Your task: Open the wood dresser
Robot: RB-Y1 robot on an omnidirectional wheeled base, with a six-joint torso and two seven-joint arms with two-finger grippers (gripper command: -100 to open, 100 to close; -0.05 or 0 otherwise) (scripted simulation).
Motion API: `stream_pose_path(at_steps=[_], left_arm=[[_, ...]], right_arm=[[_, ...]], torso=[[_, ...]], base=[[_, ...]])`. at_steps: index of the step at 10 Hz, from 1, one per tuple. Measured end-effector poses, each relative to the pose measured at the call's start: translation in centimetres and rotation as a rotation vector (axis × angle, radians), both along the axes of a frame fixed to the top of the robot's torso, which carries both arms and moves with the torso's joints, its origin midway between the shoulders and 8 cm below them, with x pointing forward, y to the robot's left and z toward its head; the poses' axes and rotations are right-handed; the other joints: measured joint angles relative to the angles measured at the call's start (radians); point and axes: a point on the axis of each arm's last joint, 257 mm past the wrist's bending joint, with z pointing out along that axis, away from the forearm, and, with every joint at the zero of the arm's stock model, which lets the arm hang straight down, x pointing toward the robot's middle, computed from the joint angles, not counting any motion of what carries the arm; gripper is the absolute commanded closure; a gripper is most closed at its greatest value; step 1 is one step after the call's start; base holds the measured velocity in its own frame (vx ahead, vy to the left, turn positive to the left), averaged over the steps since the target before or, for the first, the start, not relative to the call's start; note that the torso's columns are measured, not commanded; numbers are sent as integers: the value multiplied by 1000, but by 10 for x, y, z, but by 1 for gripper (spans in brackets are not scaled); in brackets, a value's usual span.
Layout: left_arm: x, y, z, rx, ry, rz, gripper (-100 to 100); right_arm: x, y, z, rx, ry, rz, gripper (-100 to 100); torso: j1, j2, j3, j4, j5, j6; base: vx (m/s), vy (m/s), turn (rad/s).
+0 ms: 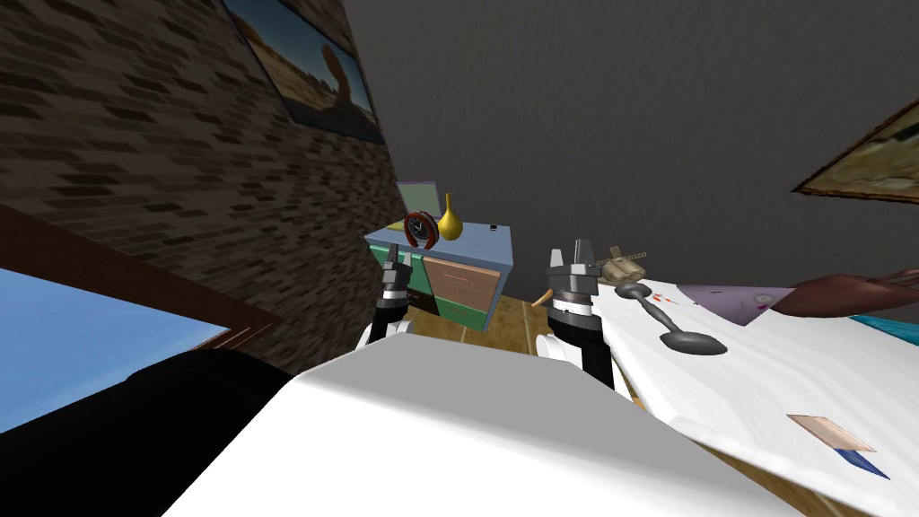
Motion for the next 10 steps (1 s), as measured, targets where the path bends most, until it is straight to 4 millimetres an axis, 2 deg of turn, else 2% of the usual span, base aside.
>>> stream_pose_path(at_steps=[3,4,6,10], left_arm=[[0,0,0,0,0,0,0],[0,0,0,0,0,0,-100],[3,-5,-4,42,18,-24,-100],[15,-14,-27,124,78,-69,-100]], right_arm=[[0,0,0,0,0,0,0],[0,0,0,0,0,0,0],[0,0,0,0,1,0,0],[0,0,0,0,1,0,0]], torso=[[0,222,-443,221,0,0],[0,295,-590,295,0,0],[0,338,-679,338,0,0],[-1,341,-685,342,0,0]], base=[[0,0,0],[7,-4,-13],[5,-10,-22],[14,-23,-37]])
